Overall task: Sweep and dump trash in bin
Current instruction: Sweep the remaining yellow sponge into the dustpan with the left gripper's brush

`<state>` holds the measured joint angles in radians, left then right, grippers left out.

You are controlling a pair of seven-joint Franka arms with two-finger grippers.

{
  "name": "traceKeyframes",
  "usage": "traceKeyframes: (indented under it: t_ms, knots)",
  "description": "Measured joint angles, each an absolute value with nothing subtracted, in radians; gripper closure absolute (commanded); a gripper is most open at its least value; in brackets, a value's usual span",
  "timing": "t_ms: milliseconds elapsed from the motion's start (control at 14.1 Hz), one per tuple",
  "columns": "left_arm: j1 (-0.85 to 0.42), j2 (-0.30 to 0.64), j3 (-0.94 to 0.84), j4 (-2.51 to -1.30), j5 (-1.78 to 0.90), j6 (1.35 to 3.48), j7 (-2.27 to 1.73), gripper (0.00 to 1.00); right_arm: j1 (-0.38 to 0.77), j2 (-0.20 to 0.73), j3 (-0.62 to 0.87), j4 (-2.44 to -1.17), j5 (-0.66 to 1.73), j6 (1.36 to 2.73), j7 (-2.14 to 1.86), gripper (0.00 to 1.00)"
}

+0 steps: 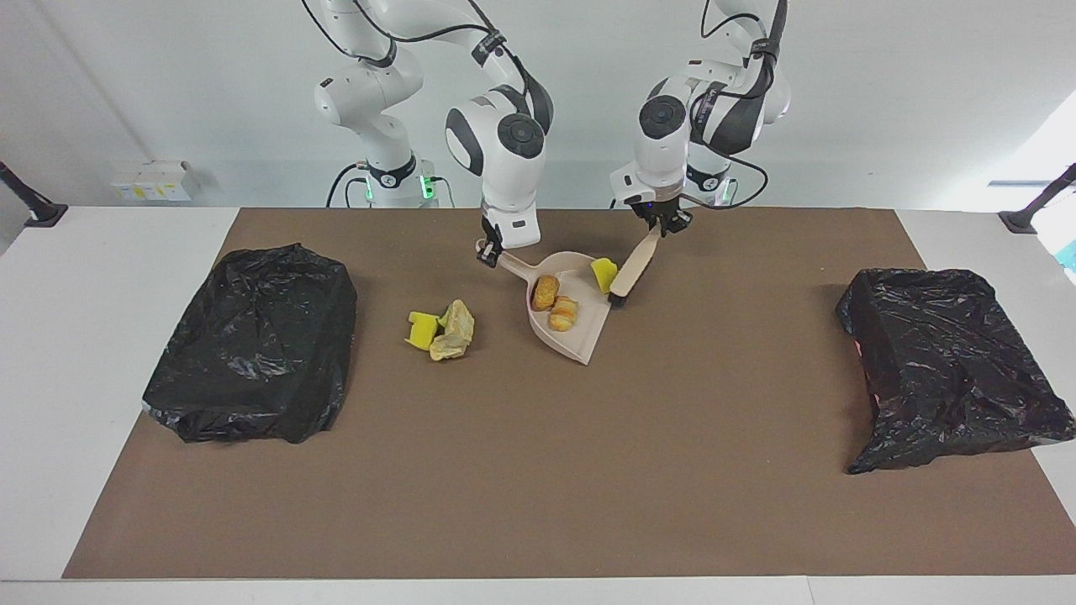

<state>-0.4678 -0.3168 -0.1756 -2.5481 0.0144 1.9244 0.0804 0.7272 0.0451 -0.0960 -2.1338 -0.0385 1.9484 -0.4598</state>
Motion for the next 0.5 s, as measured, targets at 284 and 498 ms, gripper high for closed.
traceKeyframes:
  t_ms: [284, 498]
  knots:
    - [-0.464, -0.391, -0.163, -2.625, 0.015, 1.906, 0.082, 1.00, 0.727, 0.045, -0.096, -2.134, -0.039, 1.948, -0.460, 1.00]
    - [-0.429, -0.422, -0.146, -2.658, 0.013, 1.908, 0.083, 1.00, 0.727, 0.045, -0.096, -2.134, -0.039, 1.948, -0.460, 1.00]
